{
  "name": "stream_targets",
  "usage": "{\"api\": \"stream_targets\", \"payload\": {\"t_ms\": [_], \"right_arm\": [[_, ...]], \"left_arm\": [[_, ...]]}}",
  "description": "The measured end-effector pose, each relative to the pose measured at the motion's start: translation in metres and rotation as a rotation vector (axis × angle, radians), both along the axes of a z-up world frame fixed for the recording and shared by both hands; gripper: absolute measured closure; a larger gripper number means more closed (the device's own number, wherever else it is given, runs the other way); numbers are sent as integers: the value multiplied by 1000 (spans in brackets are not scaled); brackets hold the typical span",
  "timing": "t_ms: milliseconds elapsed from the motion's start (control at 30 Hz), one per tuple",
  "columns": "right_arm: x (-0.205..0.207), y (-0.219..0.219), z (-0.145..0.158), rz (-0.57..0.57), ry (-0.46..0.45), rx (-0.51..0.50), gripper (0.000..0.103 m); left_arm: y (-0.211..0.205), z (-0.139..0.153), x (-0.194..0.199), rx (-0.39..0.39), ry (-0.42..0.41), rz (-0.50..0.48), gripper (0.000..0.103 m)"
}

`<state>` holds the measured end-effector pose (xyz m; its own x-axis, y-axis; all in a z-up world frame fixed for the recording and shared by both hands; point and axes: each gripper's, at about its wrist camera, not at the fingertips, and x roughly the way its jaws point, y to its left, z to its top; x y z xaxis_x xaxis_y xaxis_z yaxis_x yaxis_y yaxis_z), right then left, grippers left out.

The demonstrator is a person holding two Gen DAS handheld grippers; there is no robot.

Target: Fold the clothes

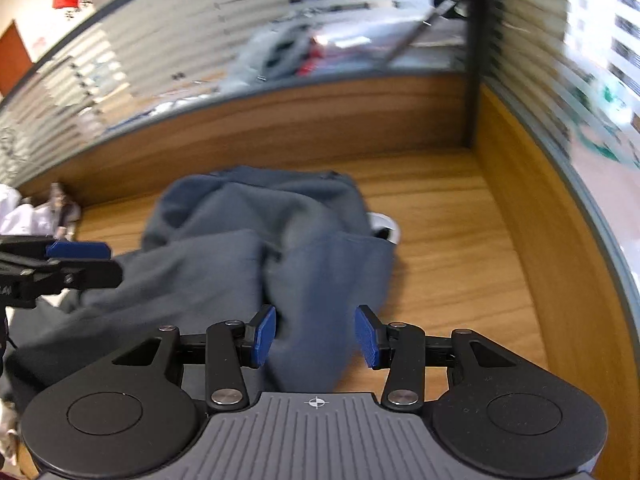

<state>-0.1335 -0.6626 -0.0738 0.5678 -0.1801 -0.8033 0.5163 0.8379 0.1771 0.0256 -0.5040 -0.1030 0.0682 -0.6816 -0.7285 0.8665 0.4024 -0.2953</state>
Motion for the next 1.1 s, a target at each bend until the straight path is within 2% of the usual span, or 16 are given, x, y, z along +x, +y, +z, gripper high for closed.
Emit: {"api": "stream_targets", "payload": {"t_ms": [300,500,567,600,633,733,967,1100], "right_arm": [[-34,-17,-22,-102,43,27,56],[-47,-26,-29,-146,59,34,56],[-48,-29,-32,-156,62,41,56],[-48,-31,-33,-157,65,41,56],[-47,-32,-34,-156,67,41,56],[-42,-34,-35,-144,68,41,56],[-19,-26,-36,-65,52,42,56],[-4,-15,-34,-8,42,48,56]], "left_arm": [[-93,-37,-16,42,2,-121,34],[-132,-69,-24,140,-30,-147,34],[-138,-77,-26,167,-69,-149,41],[-139,-81,-27,178,-89,-153,61],[-135,-80,-25,172,-89,-144,78],[-123,-76,-17,151,-86,-117,90],[-43,-24,22,32,-28,120,94],[26,11,42,-15,-21,285,94]]}}
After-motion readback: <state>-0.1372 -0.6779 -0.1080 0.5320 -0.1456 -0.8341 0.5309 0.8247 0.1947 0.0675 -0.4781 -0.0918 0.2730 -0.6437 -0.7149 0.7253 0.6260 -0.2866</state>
